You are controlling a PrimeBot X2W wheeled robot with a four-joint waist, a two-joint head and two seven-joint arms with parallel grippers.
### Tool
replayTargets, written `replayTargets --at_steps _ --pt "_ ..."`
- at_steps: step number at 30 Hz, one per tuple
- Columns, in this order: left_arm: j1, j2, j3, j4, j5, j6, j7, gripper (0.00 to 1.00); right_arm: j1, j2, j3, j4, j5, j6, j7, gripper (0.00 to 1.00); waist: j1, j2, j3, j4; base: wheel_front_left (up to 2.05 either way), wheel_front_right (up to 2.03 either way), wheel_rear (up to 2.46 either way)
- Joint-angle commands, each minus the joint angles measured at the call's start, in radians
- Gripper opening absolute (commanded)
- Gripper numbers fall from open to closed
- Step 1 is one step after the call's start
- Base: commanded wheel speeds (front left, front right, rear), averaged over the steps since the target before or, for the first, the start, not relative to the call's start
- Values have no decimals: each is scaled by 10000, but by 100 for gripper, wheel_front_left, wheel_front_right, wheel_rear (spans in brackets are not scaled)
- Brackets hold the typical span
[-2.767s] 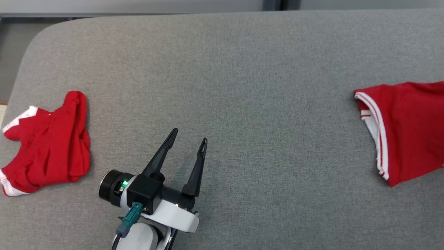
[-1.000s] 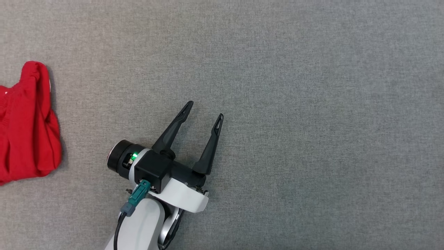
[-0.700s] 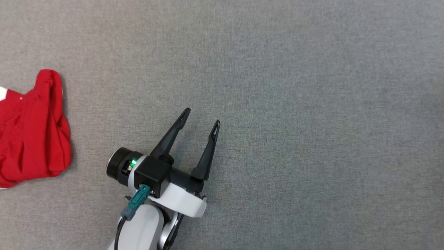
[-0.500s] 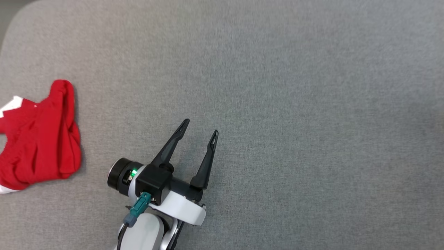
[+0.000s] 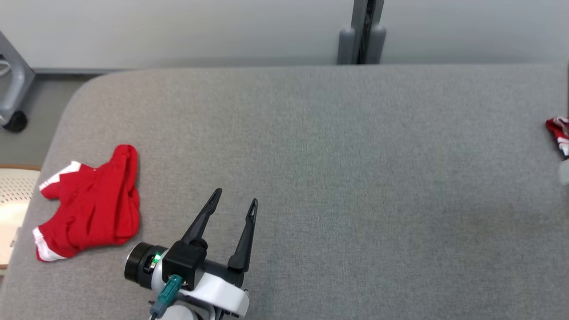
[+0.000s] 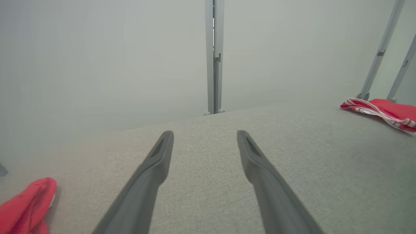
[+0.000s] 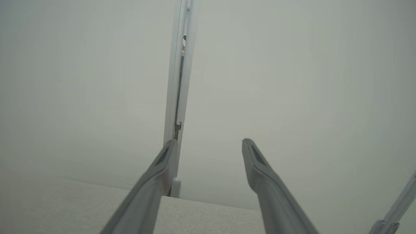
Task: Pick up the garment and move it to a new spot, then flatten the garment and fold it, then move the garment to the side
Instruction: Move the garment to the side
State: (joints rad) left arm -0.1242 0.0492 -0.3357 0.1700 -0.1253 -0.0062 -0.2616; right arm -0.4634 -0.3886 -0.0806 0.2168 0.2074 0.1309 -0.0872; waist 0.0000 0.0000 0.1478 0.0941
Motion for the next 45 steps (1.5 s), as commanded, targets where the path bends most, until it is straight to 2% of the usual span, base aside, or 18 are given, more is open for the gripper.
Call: replayTargets --at_steps 1,9,15,24,30,36,45 --pt "210 34 151 -5 58 61 -36 100 331 194 186 117 308 -4 -493 100 0 0 -597 175 0 0 0" --pt "785 33 859 -110 183 179 -36 100 1573 1264 664 61 847 -4 -1620 100 0 0 -1310 469 0 0 0" --pt "980 30 1284 -190 272 121 -36 100 2348 1880 873 -236 891 -4 -1796 100 0 0 -1497 570 0 0 0" --pt "1199 36 1549 -231 220 72 -36 100 3999 2959 323 -1366 491 -4 -1790 100 0 0 -1772 735 0 0 0" --pt "1390 34 1673 -184 153 -2 -36 100 4886 3289 -81 -1254 209 -4 -1792 100 0 0 -1915 694 0 0 0" --pt "1594 33 1704 -337 -172 -90 -36 100 5395 3354 -268 -1059 -441 -4 -1793 100 0 0 -1999 556 0 0 0" --pt "1472 35 1494 -298 -163 -119 -36 100 5398 3354 -199 -855 -55 -4 -1794 100 0 0 -1960 480 0 0 0"
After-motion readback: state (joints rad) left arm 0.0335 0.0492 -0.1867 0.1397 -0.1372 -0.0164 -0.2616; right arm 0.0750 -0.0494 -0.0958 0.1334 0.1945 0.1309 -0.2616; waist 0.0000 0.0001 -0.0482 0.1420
